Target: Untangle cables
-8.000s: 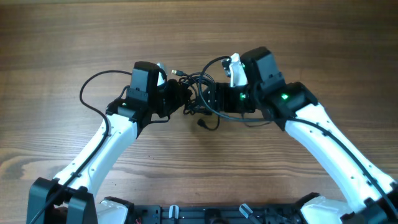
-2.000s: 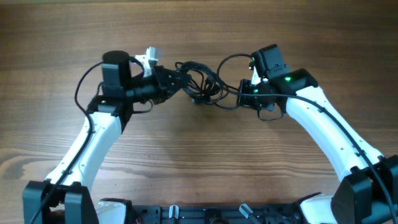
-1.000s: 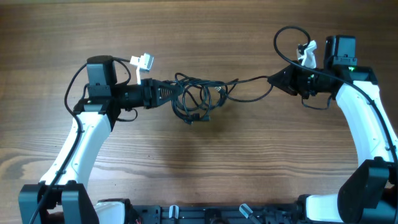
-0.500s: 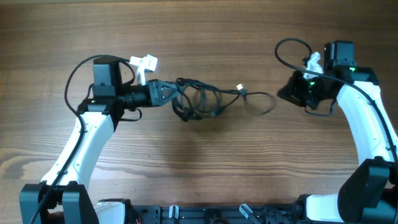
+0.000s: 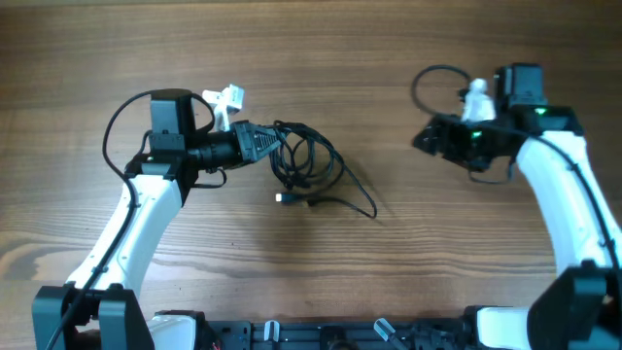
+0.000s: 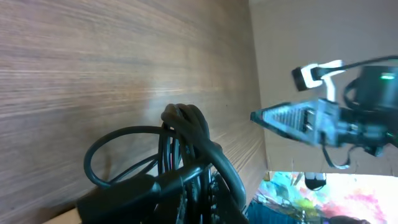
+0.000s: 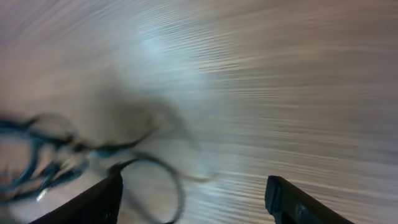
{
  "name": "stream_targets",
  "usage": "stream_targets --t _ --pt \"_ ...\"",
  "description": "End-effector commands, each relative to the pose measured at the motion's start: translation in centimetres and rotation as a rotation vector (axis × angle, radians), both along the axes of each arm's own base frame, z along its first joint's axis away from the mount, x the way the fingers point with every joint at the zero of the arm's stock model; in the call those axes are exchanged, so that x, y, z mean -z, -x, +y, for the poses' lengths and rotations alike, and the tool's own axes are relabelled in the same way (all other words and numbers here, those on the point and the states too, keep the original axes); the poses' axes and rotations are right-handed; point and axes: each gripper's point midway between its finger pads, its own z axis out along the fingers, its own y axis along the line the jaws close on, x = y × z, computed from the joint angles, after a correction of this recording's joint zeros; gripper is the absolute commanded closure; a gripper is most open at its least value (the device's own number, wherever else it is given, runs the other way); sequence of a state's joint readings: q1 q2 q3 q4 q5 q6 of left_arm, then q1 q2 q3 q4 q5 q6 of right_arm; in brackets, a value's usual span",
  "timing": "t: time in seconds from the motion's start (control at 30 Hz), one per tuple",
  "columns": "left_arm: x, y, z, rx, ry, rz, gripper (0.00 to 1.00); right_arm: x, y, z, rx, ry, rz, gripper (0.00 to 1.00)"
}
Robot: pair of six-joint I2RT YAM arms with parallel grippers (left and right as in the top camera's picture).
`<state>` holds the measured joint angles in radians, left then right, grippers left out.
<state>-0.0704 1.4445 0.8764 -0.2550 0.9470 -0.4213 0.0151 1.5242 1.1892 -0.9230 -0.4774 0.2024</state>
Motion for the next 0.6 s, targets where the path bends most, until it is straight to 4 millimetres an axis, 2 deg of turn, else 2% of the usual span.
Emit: stream_targets --t 0.0,0.07,0.2,0.33,0.5,0.57 --pt "-1.6 0.1 -0.5 0.017 0.021 -0.03 0.96 -5.6 0.7 6.4 -0.238 -0.066 -0.225 0.24" --pt "-1.6 0.1 -0.5 -0.003 0.037 0.011 0.96 -6.9 1.5 10.1 -0.315 -0.098 -0.278 0.24" --pt "-1.7 0.2 -0.6 -0.043 0.075 0.099 0.96 -7.6 2.6 14.6 -0.352 -0.126 -0.303 0.3" --pt "-1.9 0.5 -1.0 -0.035 0.101 0.132 0.96 -6.5 2.5 16.7 -0.313 -0.005 -0.34 0.34" --pt "-2.6 1.3 -1.5 0.0 0.157 0.174 0.96 -4.3 2.0 19.1 -0.353 0.006 -0.331 0.46" --pt "-2.6 1.3 -1.5 0.0 0.157 0.174 0.96 -3.7 1.8 19.6 -0.362 0.006 -0.329 0.47"
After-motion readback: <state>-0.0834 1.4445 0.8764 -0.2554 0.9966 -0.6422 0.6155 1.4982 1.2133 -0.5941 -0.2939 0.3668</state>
